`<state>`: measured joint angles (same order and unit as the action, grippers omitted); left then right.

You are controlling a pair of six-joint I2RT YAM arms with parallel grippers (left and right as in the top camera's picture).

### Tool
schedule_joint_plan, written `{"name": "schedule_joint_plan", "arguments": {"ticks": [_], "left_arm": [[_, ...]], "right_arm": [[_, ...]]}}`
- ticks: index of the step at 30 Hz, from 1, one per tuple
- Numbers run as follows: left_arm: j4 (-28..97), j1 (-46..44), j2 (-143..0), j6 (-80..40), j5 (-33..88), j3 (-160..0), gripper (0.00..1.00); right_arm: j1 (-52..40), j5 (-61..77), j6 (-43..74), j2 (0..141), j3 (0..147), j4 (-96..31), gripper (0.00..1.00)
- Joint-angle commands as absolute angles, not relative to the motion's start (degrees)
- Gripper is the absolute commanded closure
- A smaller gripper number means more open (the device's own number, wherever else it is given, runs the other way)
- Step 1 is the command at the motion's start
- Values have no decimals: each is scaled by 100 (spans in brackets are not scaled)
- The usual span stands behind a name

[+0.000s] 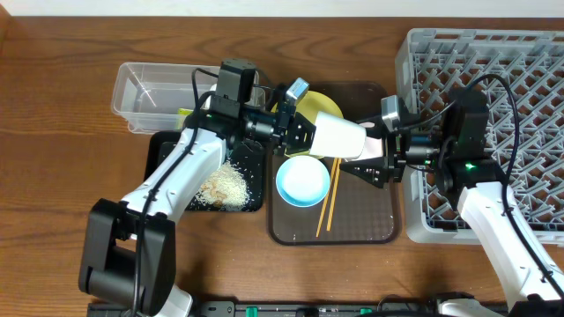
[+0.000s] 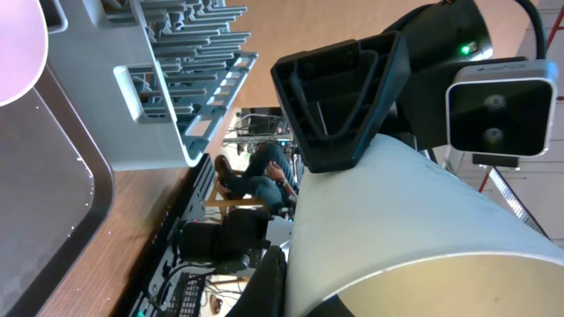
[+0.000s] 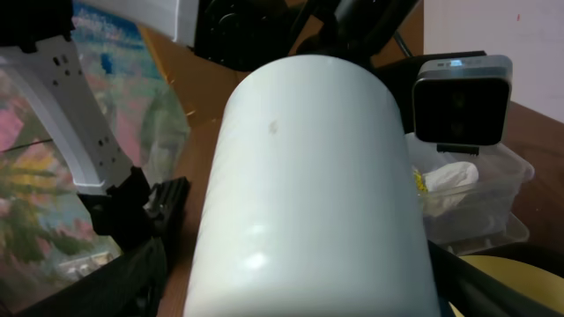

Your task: Sort waste into correct bins and load items into the dishwasher rack

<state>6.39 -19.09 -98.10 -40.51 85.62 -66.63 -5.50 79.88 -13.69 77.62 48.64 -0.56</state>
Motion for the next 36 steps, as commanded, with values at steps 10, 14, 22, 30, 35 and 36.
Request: {"name": "schedule_joint_plan", "arguments": {"ticks": [10, 14, 22, 30, 35, 36], "left_arm": [[633, -2110, -9810, -4062, 8538, -6740, 94], [633, -2108, -9810, -4062, 8525, -6740, 94], [644, -2108, -9810, -3535, 8060, -6733, 54], [2366, -2021, -9797, -2877, 4010, -6720, 27], [2869, -1737, -9553, -2202, 3483, -6720, 23], [2954, -1653, -9470, -2082, 3483, -6722, 22]], "right_arm": [[-552, 7926, -1284, 7749, 4934, 51, 32], [-545, 7850, -1260, 7749, 4934, 150, 35], [-467, 7638, -1177, 7749, 4934, 148, 43], [-438, 5666, -709, 7749, 4934, -591, 51], [-303, 4722, -711, 7736, 4941, -1542, 64], [-263, 4530, -709, 7732, 4947, -1752, 69]]}}
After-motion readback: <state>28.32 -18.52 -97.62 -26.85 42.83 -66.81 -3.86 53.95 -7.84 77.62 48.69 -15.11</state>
